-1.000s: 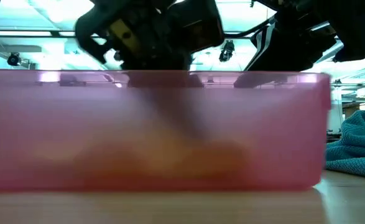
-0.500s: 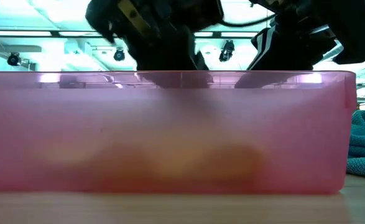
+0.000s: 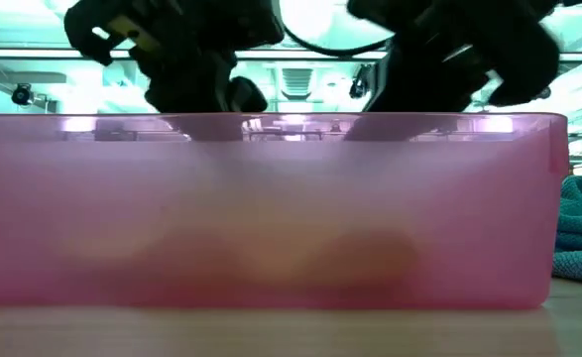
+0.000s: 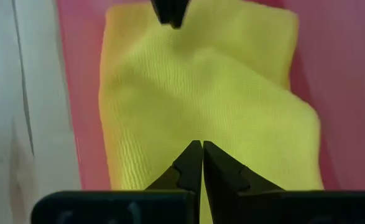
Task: Fold microfiber towels
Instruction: Put the yellow microfiber cloth into the pink bin
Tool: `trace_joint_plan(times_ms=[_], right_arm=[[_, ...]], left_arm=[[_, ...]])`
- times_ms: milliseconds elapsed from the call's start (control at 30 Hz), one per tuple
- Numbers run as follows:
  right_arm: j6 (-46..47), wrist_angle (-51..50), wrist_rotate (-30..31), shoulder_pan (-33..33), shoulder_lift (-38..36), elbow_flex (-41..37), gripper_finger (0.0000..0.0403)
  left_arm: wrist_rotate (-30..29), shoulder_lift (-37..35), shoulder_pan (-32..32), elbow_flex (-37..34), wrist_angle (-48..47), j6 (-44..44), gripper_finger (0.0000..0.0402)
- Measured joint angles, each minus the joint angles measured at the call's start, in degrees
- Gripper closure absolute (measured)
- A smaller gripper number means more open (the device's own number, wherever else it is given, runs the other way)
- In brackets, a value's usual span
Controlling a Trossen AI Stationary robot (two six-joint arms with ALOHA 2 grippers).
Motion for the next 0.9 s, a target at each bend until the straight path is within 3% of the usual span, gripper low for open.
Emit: trace_joint_plan(times_ms=[200,333,467,900], right_arm=[[0.45,-11.18,-2.34,-1.91,2.99,5.57,0.0390],[-0.10,-13.38,-4.45,-2.43,4.09,7.15,0.0390],[0.64,-13.50,-7.27,-3.03,5.05,6.93,0.0390],[2.48,-20.33,-6.24,-3.33,4.05,7.05,0.0390]], left_arm=[[-4.94,1.03,-0.03,-2.79,0.06,-3.15,0.0401],[-7.34,0.98,0.01,-3.11,-0.11,-3.23,0.0401],[-7.52,0.92,0.03,-3.36,-0.05,-3.25,0.0401],[-8.00,0.31,0.03,-2.99,-5.83,-7.67,0.0401]])
